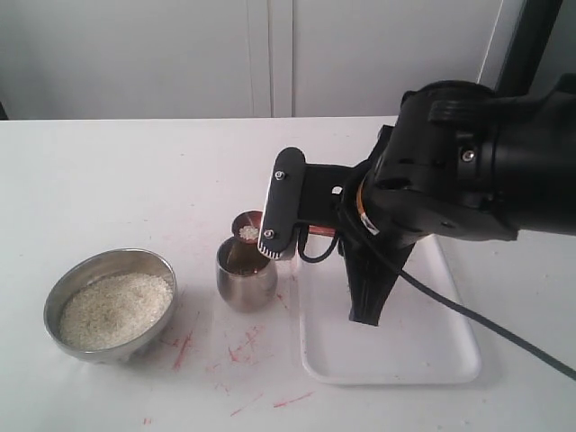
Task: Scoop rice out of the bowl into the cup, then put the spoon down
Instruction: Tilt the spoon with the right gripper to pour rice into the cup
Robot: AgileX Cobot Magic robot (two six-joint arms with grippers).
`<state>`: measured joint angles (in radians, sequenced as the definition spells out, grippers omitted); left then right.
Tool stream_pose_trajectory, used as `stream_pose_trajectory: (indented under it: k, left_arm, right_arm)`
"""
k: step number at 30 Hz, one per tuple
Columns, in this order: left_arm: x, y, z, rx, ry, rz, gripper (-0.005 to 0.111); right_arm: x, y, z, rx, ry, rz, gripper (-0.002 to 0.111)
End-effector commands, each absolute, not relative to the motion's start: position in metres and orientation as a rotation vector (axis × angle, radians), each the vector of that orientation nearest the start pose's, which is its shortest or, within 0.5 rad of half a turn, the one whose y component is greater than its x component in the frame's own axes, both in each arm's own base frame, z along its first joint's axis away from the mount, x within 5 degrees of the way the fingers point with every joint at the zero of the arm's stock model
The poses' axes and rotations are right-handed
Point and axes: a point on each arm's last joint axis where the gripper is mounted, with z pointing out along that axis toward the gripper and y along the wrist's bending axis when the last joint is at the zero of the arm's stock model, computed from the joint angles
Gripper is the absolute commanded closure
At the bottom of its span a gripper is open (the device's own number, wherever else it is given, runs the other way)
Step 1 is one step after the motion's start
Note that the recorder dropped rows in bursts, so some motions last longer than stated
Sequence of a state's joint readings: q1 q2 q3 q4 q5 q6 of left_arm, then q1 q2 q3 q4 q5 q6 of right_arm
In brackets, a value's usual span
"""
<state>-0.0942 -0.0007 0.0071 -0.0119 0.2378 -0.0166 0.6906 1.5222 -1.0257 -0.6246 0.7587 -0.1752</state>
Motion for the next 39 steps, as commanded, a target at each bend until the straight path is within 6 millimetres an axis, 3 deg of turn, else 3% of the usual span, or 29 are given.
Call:
stream_pose_trajectory:
  k: [1, 11, 39]
  left_arm:
    - [0.055, -0.006, 0.192, 0.050, 1.721, -0.102, 0.092]
    - [0.055, -0.006, 0.192, 0.050, 1.721, -0.102, 0.092]
    - [0.055, -0.006, 0.192, 0.050, 1.721, -0.102, 0.092]
  right_arm:
    - [0.261, 0.163, 0.251, -1.541, 2.073, -0.587, 0.107]
    - [0.266, 0.165, 0.245, -1.638, 2.016, -0.654, 0.107]
    - [0.276, 0.165, 0.255, -1.836, 1.702, -0.885, 0.107]
